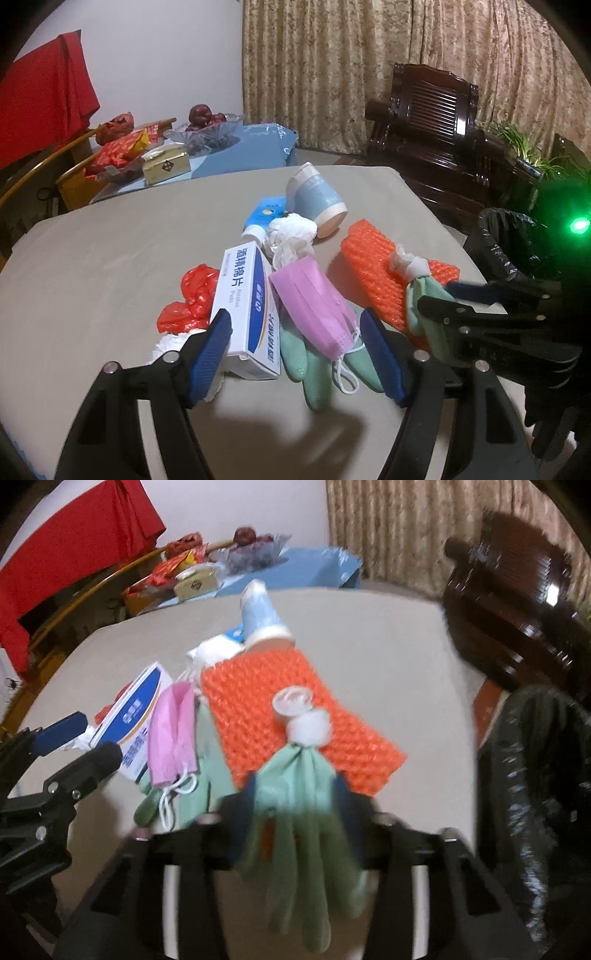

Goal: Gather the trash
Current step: 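Grasp the pink face mask with the left tool while the right tool holds the glove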

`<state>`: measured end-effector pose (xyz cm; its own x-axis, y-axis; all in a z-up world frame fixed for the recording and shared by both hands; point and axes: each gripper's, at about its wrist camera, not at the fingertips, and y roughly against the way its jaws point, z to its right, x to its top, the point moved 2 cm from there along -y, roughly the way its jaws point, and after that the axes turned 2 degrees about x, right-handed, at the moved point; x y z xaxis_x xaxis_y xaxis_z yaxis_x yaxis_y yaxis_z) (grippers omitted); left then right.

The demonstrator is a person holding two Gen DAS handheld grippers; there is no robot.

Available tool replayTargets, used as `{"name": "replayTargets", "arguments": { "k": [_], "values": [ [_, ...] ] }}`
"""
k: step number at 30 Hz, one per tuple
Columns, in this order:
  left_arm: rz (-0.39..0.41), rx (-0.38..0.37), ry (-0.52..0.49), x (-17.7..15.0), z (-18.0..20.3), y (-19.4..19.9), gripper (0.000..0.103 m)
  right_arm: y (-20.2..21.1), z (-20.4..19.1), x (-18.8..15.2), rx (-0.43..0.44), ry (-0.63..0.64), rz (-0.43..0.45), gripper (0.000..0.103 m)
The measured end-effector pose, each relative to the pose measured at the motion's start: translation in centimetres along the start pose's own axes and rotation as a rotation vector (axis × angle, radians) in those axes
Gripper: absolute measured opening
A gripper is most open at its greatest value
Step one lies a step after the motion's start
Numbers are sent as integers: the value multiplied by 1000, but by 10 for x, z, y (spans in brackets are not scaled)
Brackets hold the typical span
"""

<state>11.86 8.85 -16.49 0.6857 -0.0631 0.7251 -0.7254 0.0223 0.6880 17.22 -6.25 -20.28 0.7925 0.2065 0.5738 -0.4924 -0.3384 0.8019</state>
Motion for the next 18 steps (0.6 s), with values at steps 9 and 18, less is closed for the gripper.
{"name": "replayTargets", "arguments": {
  "k": [9,18],
  "values": [
    [-11,-51,-18,1,16,-3,59,42,4,5,50,-20,110,9],
    [-46,-11,-25,5,27,-30,42,54,20,11,3,-35,136,9]
  ]
}}
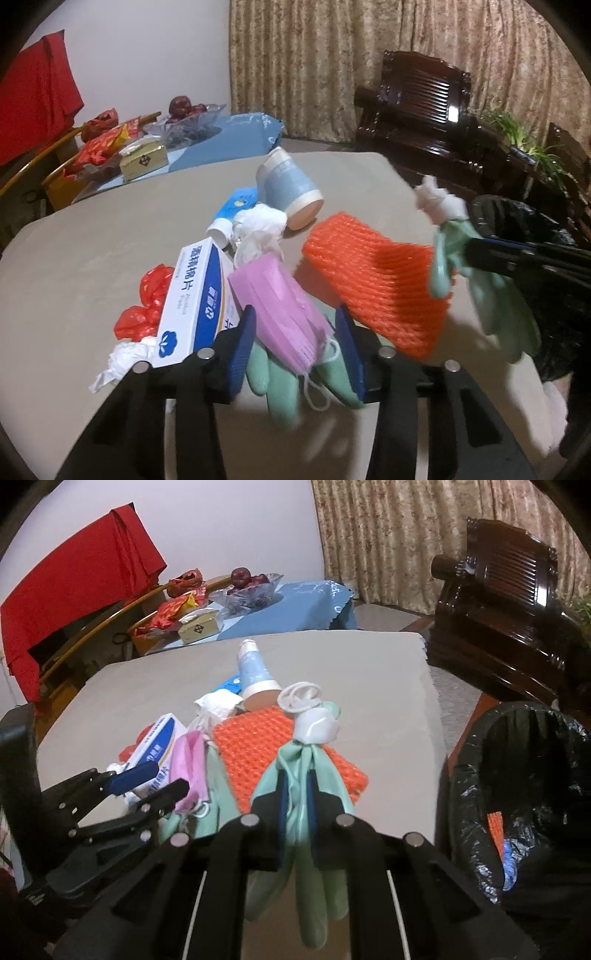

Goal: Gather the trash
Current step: 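Grasp the pink face mask with the left tool while the right tool holds the glove, then carry the glove and mask over the black bin and open both tools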

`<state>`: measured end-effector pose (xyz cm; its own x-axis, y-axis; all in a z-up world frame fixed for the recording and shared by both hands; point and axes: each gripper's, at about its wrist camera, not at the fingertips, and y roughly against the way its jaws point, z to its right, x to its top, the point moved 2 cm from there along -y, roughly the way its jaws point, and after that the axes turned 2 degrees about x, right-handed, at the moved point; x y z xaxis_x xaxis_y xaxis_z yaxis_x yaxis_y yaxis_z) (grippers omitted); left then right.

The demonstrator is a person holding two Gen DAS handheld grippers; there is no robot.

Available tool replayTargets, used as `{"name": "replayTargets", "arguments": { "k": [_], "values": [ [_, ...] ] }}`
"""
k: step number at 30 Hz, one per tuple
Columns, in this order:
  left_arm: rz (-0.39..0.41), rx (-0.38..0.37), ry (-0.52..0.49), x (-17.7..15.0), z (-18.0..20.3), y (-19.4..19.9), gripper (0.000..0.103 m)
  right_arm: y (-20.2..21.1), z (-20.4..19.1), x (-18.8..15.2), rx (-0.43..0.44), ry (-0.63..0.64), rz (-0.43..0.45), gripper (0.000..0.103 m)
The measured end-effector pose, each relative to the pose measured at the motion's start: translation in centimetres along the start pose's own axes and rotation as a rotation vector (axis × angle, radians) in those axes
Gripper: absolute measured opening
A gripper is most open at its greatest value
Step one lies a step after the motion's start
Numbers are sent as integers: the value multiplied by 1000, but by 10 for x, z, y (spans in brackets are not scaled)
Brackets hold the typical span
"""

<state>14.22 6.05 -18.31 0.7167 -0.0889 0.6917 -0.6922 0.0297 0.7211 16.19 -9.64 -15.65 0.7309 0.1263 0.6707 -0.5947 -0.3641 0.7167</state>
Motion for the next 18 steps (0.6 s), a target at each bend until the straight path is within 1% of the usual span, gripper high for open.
{"name": "replayTargets", "arguments": {
  "k": [4,6,7,8,9,11,14,18],
  "values": [
    [-35,45,24,1,-3,-18,36,-2,4,-2,-1,-5,-6,9],
    [-58,53,36,0,-5,-26,27,-3,4,-3,-5,-1,-9,9],
    [-55,56,34,1,-6,-26,25,-3,3,-3,-6,2,-11,9],
    [-49,56,28,1,-5,-26,21,-3,4,-3,-8,4,-12,9],
    [-47,47,22,1,-5,-26,13,-3,4,-3,-7,2,-12,9],
    [-42,34,28,0,-6,-25,8,-2,4,-3,-5,-5,-9,9],
    [-12,21,50,3,-11,-13,5,2,2,0,-2,-8,8,9],
    [55,15,42,13,-11,14,4,14,-1,5,1,-6,39,10]
  ]
}}
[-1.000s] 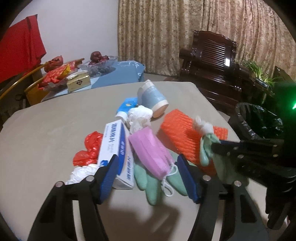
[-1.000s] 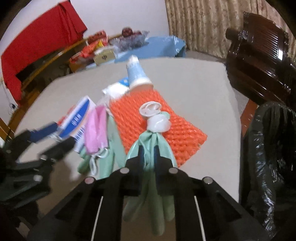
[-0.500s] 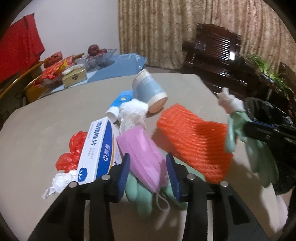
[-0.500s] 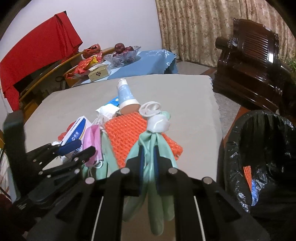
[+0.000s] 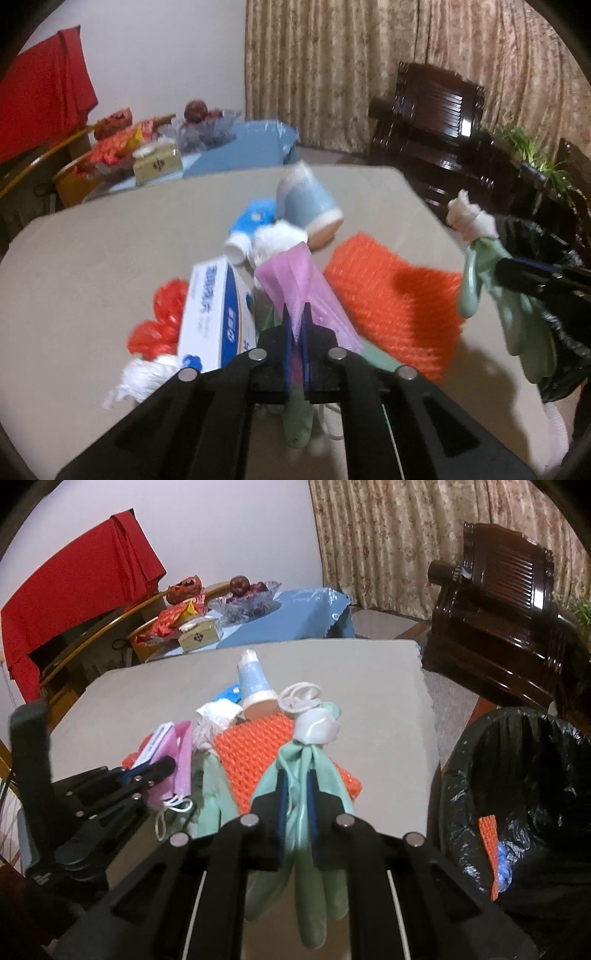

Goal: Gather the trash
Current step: 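Carry the glove and mask over the black bin and open both tools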

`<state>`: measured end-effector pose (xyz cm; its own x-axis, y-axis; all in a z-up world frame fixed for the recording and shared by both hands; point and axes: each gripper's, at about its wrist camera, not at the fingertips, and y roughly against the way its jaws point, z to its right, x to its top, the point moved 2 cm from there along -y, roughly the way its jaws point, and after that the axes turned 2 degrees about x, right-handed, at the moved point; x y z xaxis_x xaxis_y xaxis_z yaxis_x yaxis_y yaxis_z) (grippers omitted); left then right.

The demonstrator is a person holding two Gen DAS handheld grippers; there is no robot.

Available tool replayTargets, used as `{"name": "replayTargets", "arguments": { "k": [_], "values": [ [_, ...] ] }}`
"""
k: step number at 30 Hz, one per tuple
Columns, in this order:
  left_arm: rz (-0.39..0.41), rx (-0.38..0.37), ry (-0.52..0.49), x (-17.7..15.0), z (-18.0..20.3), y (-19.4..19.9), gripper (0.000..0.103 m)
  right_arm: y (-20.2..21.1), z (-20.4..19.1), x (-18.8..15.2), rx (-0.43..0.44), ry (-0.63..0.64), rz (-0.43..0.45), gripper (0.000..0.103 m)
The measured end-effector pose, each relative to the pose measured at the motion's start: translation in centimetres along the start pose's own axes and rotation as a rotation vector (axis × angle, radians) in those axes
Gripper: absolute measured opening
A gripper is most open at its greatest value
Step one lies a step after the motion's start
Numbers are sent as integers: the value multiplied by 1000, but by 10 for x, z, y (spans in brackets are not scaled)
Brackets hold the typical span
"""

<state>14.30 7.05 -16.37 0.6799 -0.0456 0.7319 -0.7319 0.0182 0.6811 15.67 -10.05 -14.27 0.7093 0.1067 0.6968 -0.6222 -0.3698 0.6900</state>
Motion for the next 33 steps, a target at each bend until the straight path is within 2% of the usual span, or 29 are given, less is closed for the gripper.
{"name": "replayTargets", "arguments": {
  "k": [7,15,23,33],
  "values": [
    [42,-32,-13,20,9,29,4,25,-4,12,-4,2,54,10],
    [53,-57,-19,35,25,44,4,52,4,19,-24,-23,91,10],
    [62,-111,-38,45,53,52,4,81,27,17,-95,-54,123,10],
    [58,-255,-116,57,126,48,4,119,91,-2,-244,-134,140,10]
  ]
}}
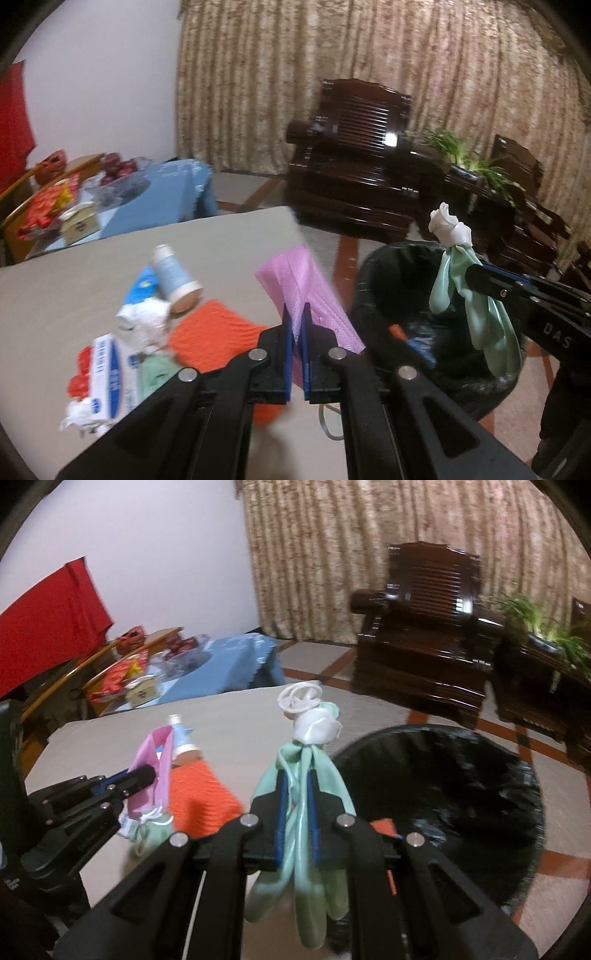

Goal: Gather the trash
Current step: 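Carry the glove and mask over the black bin and open both tools, then return the left tool to the pile and grasp the white alcohol-pad box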

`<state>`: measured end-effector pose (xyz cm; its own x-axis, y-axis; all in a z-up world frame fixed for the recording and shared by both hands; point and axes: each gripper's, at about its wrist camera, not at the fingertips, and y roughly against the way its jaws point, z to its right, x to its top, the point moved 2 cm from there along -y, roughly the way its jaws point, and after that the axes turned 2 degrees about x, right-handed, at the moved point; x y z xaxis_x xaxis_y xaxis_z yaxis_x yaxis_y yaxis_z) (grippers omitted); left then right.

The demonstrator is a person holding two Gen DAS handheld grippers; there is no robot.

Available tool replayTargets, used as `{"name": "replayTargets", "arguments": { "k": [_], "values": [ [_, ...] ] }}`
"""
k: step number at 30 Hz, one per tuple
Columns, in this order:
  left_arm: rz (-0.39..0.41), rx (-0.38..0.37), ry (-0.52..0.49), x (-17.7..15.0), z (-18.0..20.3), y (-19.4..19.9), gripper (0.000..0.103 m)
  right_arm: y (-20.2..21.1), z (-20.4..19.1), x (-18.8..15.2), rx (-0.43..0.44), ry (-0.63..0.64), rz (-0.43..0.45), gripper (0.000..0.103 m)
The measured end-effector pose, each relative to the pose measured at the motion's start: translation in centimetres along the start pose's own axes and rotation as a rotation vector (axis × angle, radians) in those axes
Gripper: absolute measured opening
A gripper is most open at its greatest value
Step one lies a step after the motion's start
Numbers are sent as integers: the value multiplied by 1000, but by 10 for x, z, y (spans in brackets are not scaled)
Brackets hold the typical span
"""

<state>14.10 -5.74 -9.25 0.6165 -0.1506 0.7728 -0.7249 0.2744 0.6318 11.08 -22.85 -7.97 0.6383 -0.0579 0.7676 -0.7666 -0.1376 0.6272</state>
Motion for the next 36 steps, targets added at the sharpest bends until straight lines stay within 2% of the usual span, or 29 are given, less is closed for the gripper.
{"name": "replayTargets", "arguments": {
  "k": [9,14,16,17,18,20,22,24,29,33,36],
  "values": [
    [-28,-143,-90,20,82,-44,4,3,89,-16,-158,-84,-34,10],
    [-50,-207,-140,24,122,-65,5,-8,121,-29,-193,-135,-68,13],
    [-79,-232,-160,24,134,-74,12,-12,130,-34,-218,-139,-82,19],
    [-87,-234,-167,23,137,-77,24,-13,136,-37,-243,-145,-84,24],
    [-94,-235,-170,22,139,-79,41,-12,139,-39,-252,-153,-81,40],
    [-98,-240,-158,20,136,-80,55,-10,142,-40,-272,-165,-63,64],
    [-98,-235,-146,18,128,-77,61,-7,142,-43,-287,-160,-44,71],
    [-103,-219,-132,13,116,-74,74,-6,140,-41,-300,-157,-36,87],
    [-101,-148,-79,2,72,-60,89,-1,127,-42,-288,-169,-14,93],
    [-79,-66,-36,-8,30,-41,94,-1,102,-37,-243,-155,-12,94],
    [-57,0,2,-15,-4,-23,94,-6,77,-33,-196,-128,-11,94]
  ]
}}
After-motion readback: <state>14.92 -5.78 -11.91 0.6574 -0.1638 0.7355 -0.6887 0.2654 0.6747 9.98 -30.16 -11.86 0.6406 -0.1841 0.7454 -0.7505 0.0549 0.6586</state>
